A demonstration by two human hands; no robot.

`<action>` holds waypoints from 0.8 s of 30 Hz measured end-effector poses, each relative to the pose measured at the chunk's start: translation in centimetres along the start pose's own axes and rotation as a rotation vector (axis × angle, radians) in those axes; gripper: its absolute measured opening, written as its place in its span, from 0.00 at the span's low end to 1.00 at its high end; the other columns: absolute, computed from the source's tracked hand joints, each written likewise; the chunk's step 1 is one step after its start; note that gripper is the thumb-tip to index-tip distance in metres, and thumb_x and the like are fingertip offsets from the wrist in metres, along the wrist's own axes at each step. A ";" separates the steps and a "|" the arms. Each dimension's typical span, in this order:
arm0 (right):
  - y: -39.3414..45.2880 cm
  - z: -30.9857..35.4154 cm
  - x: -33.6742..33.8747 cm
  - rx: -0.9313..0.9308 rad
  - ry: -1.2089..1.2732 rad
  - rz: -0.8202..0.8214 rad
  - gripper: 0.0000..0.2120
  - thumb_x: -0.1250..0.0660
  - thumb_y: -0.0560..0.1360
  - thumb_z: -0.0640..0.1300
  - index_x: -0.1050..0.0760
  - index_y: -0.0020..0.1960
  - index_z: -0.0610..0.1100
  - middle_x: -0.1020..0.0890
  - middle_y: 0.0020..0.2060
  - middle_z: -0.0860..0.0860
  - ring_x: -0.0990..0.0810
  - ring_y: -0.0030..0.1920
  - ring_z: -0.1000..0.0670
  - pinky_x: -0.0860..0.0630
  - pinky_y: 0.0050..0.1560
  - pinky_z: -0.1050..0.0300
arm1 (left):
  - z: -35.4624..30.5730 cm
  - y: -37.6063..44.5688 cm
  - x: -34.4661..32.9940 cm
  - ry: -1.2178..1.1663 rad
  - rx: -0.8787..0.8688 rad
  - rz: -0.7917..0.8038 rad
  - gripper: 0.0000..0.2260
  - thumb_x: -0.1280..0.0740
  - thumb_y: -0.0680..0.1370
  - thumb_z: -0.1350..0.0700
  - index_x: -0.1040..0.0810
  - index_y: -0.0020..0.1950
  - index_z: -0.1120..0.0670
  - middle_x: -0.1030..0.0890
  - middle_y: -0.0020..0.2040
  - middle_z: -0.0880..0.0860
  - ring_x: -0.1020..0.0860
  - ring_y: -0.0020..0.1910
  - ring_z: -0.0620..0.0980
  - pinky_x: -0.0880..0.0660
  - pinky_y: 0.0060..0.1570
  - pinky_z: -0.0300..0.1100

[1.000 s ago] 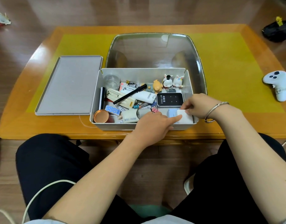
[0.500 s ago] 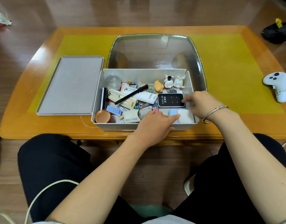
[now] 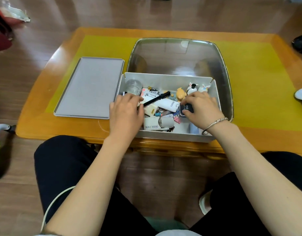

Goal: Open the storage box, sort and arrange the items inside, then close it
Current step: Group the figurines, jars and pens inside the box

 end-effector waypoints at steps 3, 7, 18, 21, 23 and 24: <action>0.6 2.3 -1.2 0.059 0.023 0.054 0.14 0.35 0.75 0.47 0.24 0.60 0.51 0.26 0.62 0.49 0.32 0.63 0.44 0.36 0.62 0.47 | 3.1 0.4 0.4 -0.002 0.104 0.010 0.13 0.35 0.78 0.56 0.24 0.62 0.54 0.26 0.61 0.56 0.29 0.59 0.58 0.33 0.54 0.52; 1.5 4.3 -2.9 0.094 0.025 0.111 0.17 0.37 0.75 0.47 0.26 0.63 0.49 0.28 0.64 0.48 0.33 0.65 0.43 0.35 0.64 0.47 | 6.5 0.7 0.1 -0.040 0.222 0.071 0.22 0.37 0.78 0.58 0.34 0.72 0.52 0.30 0.65 0.59 0.25 0.55 0.64 0.28 0.51 0.56; 5.6 4.1 -6.0 -0.022 0.007 0.213 0.31 0.36 0.73 0.46 0.42 0.74 0.50 0.35 0.69 0.44 0.35 0.67 0.39 0.35 0.67 0.43 | 7.7 1.8 -3.2 0.050 0.202 0.189 0.24 0.45 0.82 0.57 0.45 0.78 0.49 0.20 0.46 0.64 0.27 0.38 0.61 0.35 0.36 0.48; 6.0 5.0 -6.1 0.065 0.071 0.191 0.26 0.33 0.71 0.41 0.33 0.68 0.50 0.29 0.60 0.45 0.29 0.60 0.43 0.30 0.60 0.50 | 7.8 1.7 -3.2 0.040 0.214 0.166 0.24 0.45 0.82 0.57 0.45 0.78 0.49 0.21 0.42 0.63 0.33 0.35 0.55 0.37 0.34 0.48; 5.8 5.4 -6.0 0.109 0.149 0.182 0.24 0.33 0.70 0.37 0.29 0.64 0.49 0.27 0.55 0.46 0.27 0.55 0.47 0.30 0.53 0.58 | 7.8 1.7 -3.2 0.035 0.212 0.160 0.24 0.45 0.82 0.57 0.45 0.78 0.49 0.21 0.41 0.62 0.33 0.34 0.54 0.37 0.34 0.48; 5.7 5.5 -5.9 0.122 0.179 0.178 0.23 0.33 0.69 0.36 0.28 0.63 0.48 0.27 0.53 0.47 0.27 0.52 0.49 0.31 0.51 0.60 | 7.8 1.6 -3.2 0.030 0.215 0.158 0.24 0.45 0.82 0.57 0.45 0.78 0.49 0.21 0.41 0.61 0.33 0.34 0.54 0.37 0.34 0.48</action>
Point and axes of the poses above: each hand's wrist, its own y-axis towards the middle knuckle, its own x-axis out of the back of the hand, z = x × y, the point moved 9 cm from there along y, towards the middle knuckle
